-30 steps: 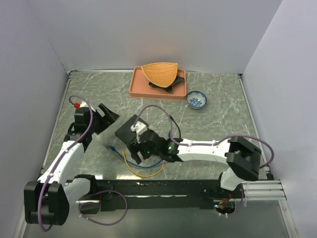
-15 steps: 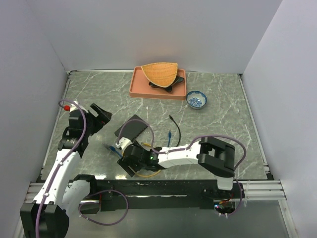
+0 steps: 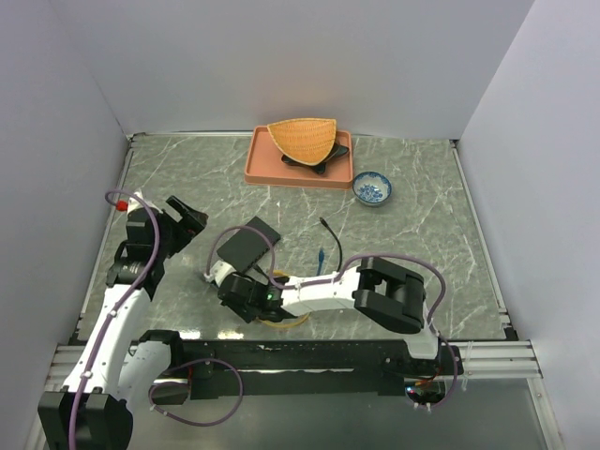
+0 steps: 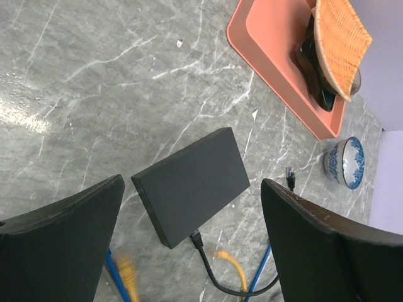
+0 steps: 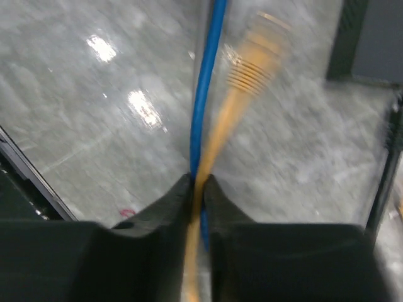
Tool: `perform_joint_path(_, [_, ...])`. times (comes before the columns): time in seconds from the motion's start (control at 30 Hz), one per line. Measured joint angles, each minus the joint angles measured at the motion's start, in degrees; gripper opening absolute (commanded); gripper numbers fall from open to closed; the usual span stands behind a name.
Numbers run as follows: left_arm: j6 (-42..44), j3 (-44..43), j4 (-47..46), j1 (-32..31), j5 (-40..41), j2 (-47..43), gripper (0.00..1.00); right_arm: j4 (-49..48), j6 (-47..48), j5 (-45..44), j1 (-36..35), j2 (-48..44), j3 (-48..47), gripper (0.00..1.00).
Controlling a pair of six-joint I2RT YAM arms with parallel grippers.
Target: Insert the plug into the switch port
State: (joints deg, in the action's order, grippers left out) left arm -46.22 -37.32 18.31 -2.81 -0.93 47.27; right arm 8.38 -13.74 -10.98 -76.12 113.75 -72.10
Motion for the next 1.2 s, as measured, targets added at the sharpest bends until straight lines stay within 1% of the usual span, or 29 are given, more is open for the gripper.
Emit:
perform_joint_path(0.17, [0.0, -0.2, 0.5, 0.4, 0.8, -1.3, 0.96, -0.5, 2.5, 3.2, 0.6, 0.4, -0.6, 0.00])
perform_joint_path(0.27, [0.0, -0.3, 0.5, 0.6, 1.4, -1.6, 0.96, -3.1, 3.7, 6.1, 1.0, -1.3, 2.3, 0.00])
perform_joint_path(0.37, [0.1, -0.4, 1.0, 0.7, 1.8, -1.6, 0.96, -3.0, 4.7, 10.9, 1.2, -5.4, 6.7, 0.00])
perform_joint_path(0.47, [0.1, -0.4, 1.4, 0.9, 2.1, -1.6, 0.96, -1.3, 6.2, 15.6, 1.9, -13.2, 11.8, 0.00])
perform_joint_path(0.57, [0.3, -0.4, 1.6, 1.0, 2.3, -1.6, 0.96, -0.1, 7.5, 19.8, 4.4, -23.5, 15.4, 0.00])
perform_joint_path(0.67, [0.3, -0.4, 1.7, 1.1, 2.3, -1.7, 0.96, -0.3, 8.7, 24.6, 10.4, -36.4, 18.4, 0.00])
perform_joint_path(0.87, [0.3, -0.4, 1.7, 1.3, 2.3, -1.6, 0.96, 0.0, 8.9, 30.1, 21.5, -57.3, 23.1, 0.00])
perform_joint_path(0.93, [0.3, -0.4, 1.7, 1.4, 2.2, -1.3, 0.96, 1.4, 8.8, 29.6, 24.1, -62.2, 23.6, 0.00])
perform_joint_path(1.0, [0.3, -0.4, 1.6, 1.4, 2.2, -0.9, 0.96, 3.5, 8.9, 26.4, 25.3, -66.4, 23.3, 0.00])
perform_joint_path(1.13, [0.2, -0.4, 1.2, 1.5, 1.6, -0.3, 0.96, 9.7, 9.4, 18.5, 25.4, -71.5, 20.0, 0.00])
perform_joint_path(1.2, [0.2, -0.4, 1.1, 1.5, 1.2, -0.3, 0.96, 11.3, 9.4, 14.4, 25.4, -73.1, 18.2, 0.00])
